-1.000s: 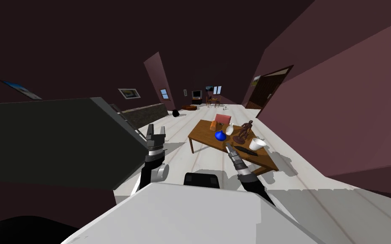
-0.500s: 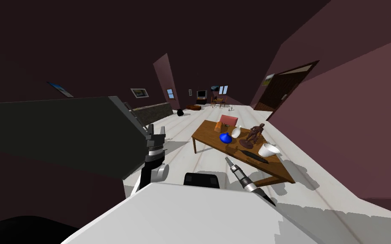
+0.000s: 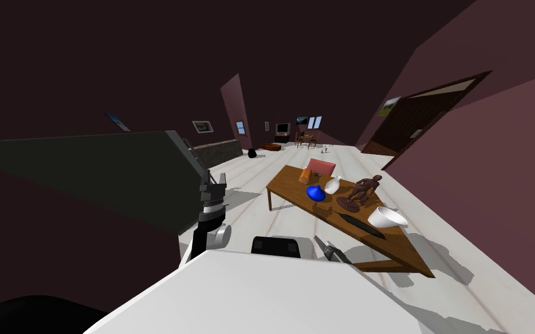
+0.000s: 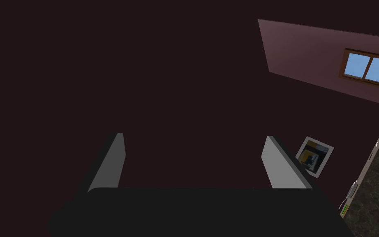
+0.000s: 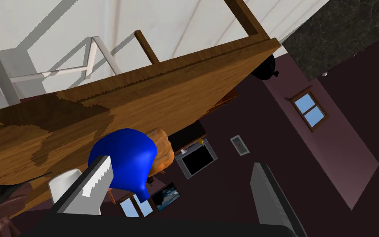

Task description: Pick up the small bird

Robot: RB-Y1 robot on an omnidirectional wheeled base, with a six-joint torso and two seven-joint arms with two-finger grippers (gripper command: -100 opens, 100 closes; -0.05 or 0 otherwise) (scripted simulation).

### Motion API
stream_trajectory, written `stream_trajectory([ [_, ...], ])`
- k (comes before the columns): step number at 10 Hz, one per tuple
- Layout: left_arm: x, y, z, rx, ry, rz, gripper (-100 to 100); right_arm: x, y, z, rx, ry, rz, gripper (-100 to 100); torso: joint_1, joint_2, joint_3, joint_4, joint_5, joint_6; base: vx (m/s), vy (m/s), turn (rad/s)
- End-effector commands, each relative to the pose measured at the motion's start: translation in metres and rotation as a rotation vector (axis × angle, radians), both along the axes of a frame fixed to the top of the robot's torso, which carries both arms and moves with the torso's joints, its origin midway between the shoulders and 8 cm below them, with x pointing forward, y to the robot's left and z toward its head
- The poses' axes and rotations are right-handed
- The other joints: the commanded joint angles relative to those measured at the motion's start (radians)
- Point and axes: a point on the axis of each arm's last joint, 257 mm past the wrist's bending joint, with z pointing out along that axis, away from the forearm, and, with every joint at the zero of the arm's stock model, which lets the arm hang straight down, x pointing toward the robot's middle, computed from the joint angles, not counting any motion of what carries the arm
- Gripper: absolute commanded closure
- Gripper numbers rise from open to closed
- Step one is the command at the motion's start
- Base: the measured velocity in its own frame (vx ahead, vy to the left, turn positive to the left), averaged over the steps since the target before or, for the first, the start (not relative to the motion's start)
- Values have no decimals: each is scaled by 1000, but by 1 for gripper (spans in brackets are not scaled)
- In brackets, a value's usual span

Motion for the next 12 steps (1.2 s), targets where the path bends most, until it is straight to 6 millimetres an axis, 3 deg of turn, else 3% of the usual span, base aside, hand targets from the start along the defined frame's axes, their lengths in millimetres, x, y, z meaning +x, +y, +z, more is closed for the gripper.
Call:
stream_trajectory([
  [1, 0, 0, 0, 0, 0, 0, 0, -12, -6, -12, -53, 40, 20, -100, 0, 0, 0, 0, 0, 0, 26, -13, 101],
  [2, 0, 0, 0, 0, 0, 0, 0, -41, -26, -35, -145, 115, 58, -100, 0, 0, 0, 0, 0, 0, 30, -12, 190],
  [3, 0, 0, 0, 0, 0, 0, 0, -41, -28, -35, -148, 116, 61, -100, 0, 0, 0, 0, 0, 0, 28, -14, 95],
  [4, 0, 0, 0, 0, 0, 0, 0, -71, -48, -54, -233, 189, 98, -100, 0, 0, 0, 0, 0, 0, 37, -16, 196],
  [5, 0, 0, 0, 0, 0, 0, 0, -71, -51, -53, -241, 191, 105, -100, 0, 0, 0, 0, 0, 0, 28, -17, 85],
  [6, 0, 0, 0, 0, 0, 0, 0, -102, -73, -68, -326, 263, 148, -100, 0, 0, 0, 0, 0, 0, 28, -16, 182],
  [7, 0, 0, 0, 0, 0, 0, 0, -102, -75, -68, -332, 265, 154, -100, 0, 1, 0, 0, 0, 0, 22, -19, 86],
  [8, 0, 0, 0, 0, 0, 0, 0, -132, -100, -78, -418, 334, 204, -100, 0, 1, 0, 0, 0, 0, 30, -17, 164],
  [9, 0, 0, 0, 0, 0, 0, 0, -132, -101, -78, -420, 335, 206, -100, 0, 0, 0, 0, 0, 0, 26, -22, 103],
  [11, 0, 0, 0, 0, 0, 0, 0, -185, -147, -88, -569, 454, 307, -100, -1, 0, 0, 0, 0, 0, 47, -39, 230],
  [12, 0, 0, 0, 0, 0, 0, 0, -188, -155, -87, -584, 463, 316, -100, -2, -2, -1, 0, 0, -1, 36, -46, 112],
])
